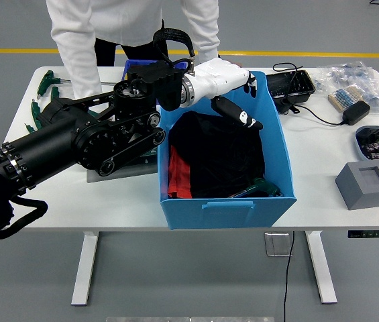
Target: Lift tool from toolbox,place it in box,lift tool from toolbox,place it in box
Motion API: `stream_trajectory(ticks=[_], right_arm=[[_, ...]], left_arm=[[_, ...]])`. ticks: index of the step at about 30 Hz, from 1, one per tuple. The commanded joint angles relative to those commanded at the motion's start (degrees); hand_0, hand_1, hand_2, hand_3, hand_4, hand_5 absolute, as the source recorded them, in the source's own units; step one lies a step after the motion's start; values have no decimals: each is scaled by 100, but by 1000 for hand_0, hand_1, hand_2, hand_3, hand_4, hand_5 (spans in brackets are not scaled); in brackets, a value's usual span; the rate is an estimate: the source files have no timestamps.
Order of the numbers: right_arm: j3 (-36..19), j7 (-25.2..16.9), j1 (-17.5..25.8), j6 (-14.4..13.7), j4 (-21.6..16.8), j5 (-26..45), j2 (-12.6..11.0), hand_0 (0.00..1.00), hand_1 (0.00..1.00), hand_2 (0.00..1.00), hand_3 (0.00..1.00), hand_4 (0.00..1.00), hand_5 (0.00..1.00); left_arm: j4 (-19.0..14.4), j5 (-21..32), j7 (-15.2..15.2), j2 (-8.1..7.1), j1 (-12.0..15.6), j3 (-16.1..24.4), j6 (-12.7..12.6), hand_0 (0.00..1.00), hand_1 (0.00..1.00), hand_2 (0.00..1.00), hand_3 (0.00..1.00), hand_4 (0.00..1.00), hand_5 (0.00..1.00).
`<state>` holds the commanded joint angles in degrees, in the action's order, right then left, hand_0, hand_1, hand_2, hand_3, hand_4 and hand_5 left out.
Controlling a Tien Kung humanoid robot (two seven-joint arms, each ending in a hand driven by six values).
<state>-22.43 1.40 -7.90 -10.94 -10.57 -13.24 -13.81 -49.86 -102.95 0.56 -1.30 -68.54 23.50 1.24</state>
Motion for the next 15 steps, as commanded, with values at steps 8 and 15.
stream_trajectory(ticks=[8,15], right_arm=[[116,-62,60,-5,20,249,39,685,668,731,574,780,696],[104,-96,114,6,26,348,62,683,668,731,574,779,696]], left_arm=[[-1252,-735,-444,-614,363,577,384,804,828,843,744,998,789],[-2492,-1491,-991,-1138,1214,1820,859,763,777,800,740,998,790]])
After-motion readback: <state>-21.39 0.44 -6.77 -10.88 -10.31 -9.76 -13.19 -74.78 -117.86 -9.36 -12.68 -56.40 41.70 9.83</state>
